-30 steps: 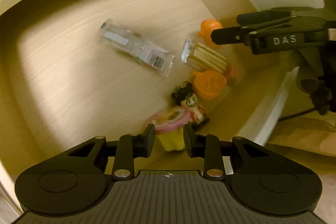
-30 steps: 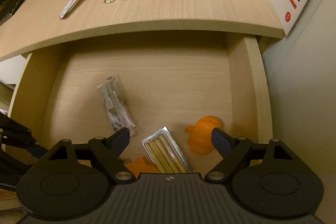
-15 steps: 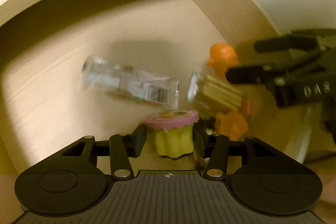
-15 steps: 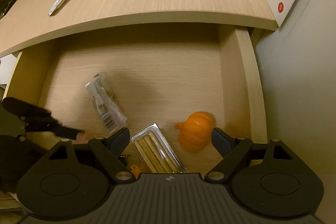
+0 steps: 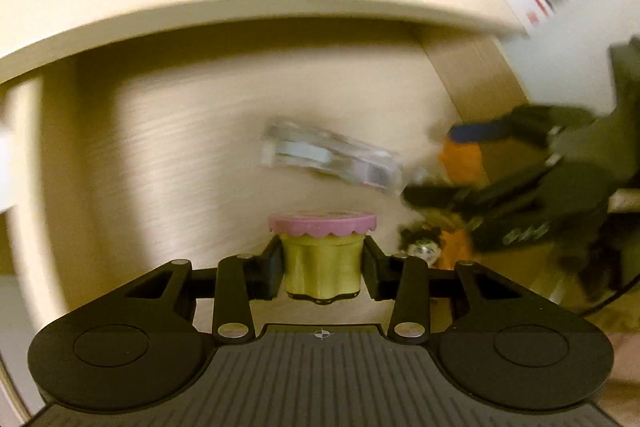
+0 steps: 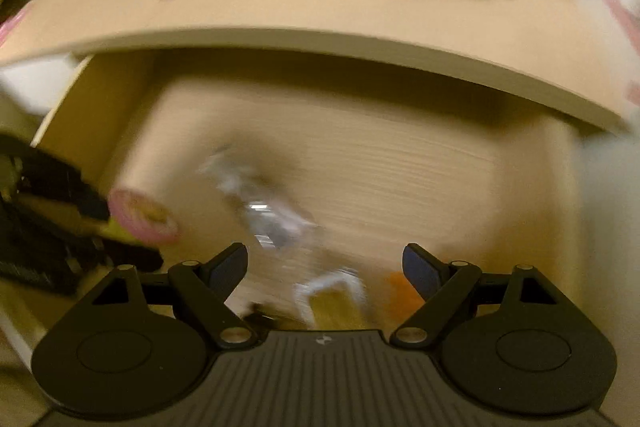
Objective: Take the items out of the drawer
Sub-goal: 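Lift the cup toy with the left tool while the right tool grasps the clear snack packet, then carry both items onto the desktop and open both tools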
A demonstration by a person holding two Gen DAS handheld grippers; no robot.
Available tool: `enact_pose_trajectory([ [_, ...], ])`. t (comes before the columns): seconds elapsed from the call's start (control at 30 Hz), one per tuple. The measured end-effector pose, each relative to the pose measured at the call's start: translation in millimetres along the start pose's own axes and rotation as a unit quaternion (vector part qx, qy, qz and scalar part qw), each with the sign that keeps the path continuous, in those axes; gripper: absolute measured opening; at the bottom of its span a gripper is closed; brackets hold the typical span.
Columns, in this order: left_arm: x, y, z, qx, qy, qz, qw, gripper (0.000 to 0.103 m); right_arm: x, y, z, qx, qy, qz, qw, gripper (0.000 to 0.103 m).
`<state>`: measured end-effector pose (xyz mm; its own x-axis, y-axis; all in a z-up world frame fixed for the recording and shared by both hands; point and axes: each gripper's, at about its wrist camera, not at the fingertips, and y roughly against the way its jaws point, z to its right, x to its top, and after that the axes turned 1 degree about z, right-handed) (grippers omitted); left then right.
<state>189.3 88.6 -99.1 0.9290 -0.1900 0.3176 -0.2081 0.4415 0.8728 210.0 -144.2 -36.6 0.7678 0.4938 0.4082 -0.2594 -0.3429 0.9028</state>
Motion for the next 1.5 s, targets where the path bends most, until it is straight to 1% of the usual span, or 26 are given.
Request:
enact_pose_trajectory([
  [0.07,-3,11,-9,0.003,0.025,0.016,0.9995,0.043,9,-15,-16,0.009,0.041,-0.009,0.999,0.086],
  [0.13,-6,16,-15,0.003,0.051,0.023,0.9984,0.043,17,-29,-28,0.006,0.077,-0.013,0.997,0.086],
  [0.2,-7,16,-19,0.004,0.065,0.026,0.9975,0.043,26,-46,-36,0.0,0.102,-0.021,0.995,0.085],
  [0.3,-10,22,-22,0.007,0.08,0.039,0.996,0.043,34,-66,-38,-0.005,0.109,-0.045,0.993,0.084],
  [0.33,-12,24,-23,0.007,0.085,0.041,0.9955,0.043,36,-71,-38,-0.006,0.107,-0.051,0.993,0.086],
  [0.37,-13,25,-24,0.008,0.089,0.042,0.9951,0.043,36,-72,-39,-0.006,0.104,-0.047,0.993,0.085],
  [0.43,-16,24,-26,0.016,0.092,0.039,0.9949,0.043,37,-71,-43,0.006,0.094,-0.05,0.994,0.083],
  [0.47,-17,24,-27,0.02,0.093,0.036,0.9948,0.043,37,-70,-46,0.02,0.09,-0.052,0.994,0.082],
  [0.57,-18,20,-27,0.026,0.097,0.032,0.9944,0.043,36,-68,-59,0.042,0.108,-0.059,0.991,0.078],
  [0.73,-17,20,-28,0.034,0.094,0.025,0.9947,0.043,41,-75,-68,0.009,0.128,-0.035,0.991,0.078],
  [0.77,-16,20,-29,0.035,0.096,0.024,0.9945,0.043,41,-76,-70,0.007,0.133,-0.03,0.991,0.076],
  [0.83,-15,18,-29,0.038,0.098,0.022,0.9942,0.043,43,-75,-70,0.008,0.137,-0.021,0.99,0.063],
  [0.87,-16,18,-29,0.039,0.098,0.021,0.9942,0.043,45,-74,-72,0.009,0.141,-0.017,0.99,0.048],
  [0.9,-15,17,-28,0.041,0.096,0.02,0.9943,0.044,43,-73,-70,0.01,0.145,-0.017,0.989,0.038],
  [1.03,-15,18,-23,0.044,0.08,0.02,0.9956,0.043,39,-71,-75,0.009,0.15,-0.034,0.988,0.037],
  [1.1,-16,20,-21,0.041,0.071,0.023,0.9964,0.044,36,-66,-75,0.009,0.138,-0.043,0.989,0.037],
  [1.17,-18,23,-18,0.037,0.058,0.027,0.9973,0.044,33,-53,-72,0.01,0.12,-0.041,0.992,0.037],
  [1.33,-20,31,-2,0.019,0.013,0.038,0.999,0.044,25,-2,-71,-0.001,0.084,0.001,0.996,0.037],
  [1.4,-17,40,5,0.01,-0.005,0.054,0.9985,0.044,19,23,-70,-0.009,0.071,0.021,0.997,0.037],
  [1.47,-8,57,10,-0.003,-0.018,0.085,0.9962,0.044,14,47,-68,-0.021,0.06,0.044,0.997,0.037],
  [1.5,0,69,13,-0.009,-0.025,0.107,0.9939,0.044,13,60,-65,-0.027,0.055,0.057,0.997,0.037],
])
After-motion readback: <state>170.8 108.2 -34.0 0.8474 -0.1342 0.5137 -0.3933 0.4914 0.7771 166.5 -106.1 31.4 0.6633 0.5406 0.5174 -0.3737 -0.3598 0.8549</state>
